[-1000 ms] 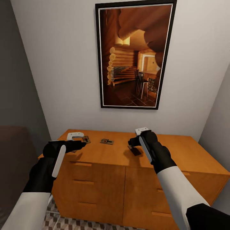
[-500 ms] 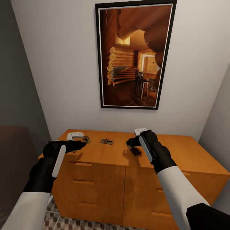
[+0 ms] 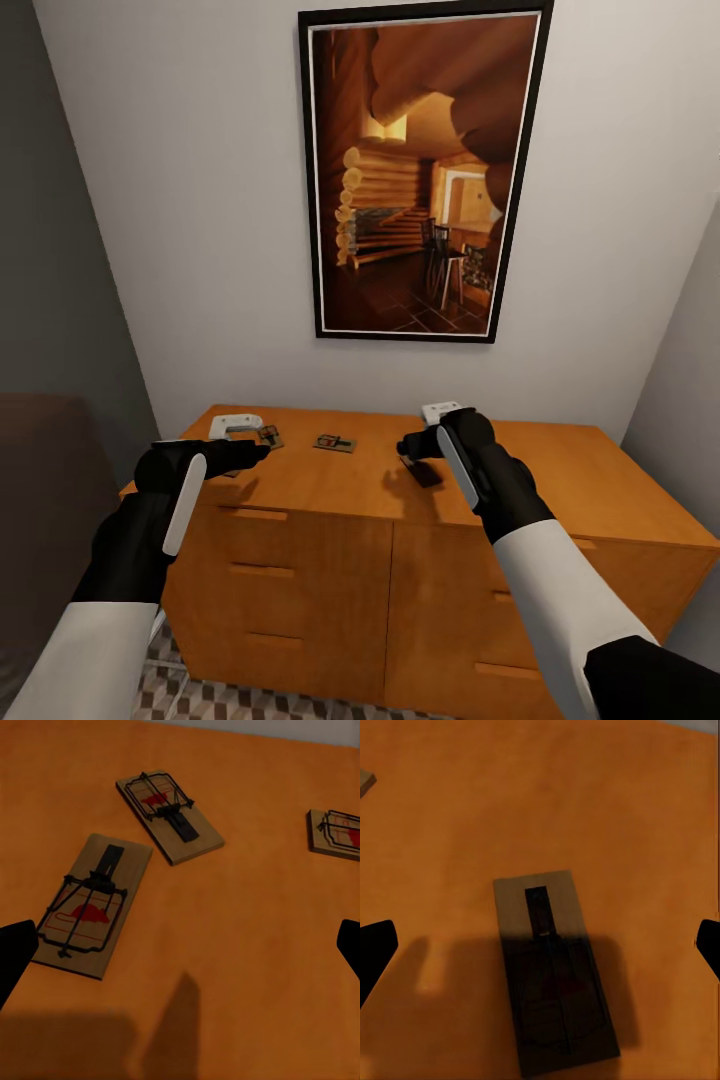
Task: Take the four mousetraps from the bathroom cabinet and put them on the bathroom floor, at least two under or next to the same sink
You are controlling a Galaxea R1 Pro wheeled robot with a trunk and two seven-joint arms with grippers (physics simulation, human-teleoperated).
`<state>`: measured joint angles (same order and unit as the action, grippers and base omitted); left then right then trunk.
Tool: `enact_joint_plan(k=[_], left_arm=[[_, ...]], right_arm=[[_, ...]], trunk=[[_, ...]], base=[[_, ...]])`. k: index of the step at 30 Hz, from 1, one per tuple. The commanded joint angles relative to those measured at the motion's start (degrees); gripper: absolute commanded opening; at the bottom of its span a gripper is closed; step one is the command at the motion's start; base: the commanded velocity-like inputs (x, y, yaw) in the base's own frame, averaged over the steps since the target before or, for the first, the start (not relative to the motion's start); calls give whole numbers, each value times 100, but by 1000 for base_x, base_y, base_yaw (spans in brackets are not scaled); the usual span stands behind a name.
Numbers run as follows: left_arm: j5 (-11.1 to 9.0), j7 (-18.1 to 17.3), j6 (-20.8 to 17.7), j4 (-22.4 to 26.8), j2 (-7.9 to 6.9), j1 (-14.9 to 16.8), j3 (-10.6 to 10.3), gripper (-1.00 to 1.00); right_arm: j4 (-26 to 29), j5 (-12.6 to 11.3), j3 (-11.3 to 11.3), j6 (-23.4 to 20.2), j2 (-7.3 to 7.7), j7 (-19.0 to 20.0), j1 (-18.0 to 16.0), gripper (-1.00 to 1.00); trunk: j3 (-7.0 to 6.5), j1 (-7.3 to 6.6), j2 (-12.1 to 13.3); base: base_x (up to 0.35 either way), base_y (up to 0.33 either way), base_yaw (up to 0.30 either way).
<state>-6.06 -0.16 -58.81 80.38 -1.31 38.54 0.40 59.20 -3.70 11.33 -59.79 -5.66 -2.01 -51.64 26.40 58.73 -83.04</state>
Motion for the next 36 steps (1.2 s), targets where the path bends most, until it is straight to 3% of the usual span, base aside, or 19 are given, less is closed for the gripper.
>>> enact_joint_plan(k=[1, 11, 17, 36], left_arm=[[-27, -1, -25, 4, -1, 4, 4, 100], [-39, -7, -17, -3, -1, 4, 4, 100], [-42, -9, -6, -4, -1, 4, 4, 100], [-44, -10, 8, -5, 0, 4, 4, 100]], right_arm=[[4, -35, 5, -21, 15, -24, -5, 100], [2, -42, 15, -21, 306, -17, -4, 100], [-1, -49, 21, -21, 395, -11, -4, 100], [12, -52, 30, -21, 422, 5, -4, 100]], trunk=[[7, 0, -4], [7, 0, -4], [7, 0, -4], [7, 0, -4]], base=[[0, 0, 0], [0, 0, 0], [0, 0, 0], [-5, 0, 0]])
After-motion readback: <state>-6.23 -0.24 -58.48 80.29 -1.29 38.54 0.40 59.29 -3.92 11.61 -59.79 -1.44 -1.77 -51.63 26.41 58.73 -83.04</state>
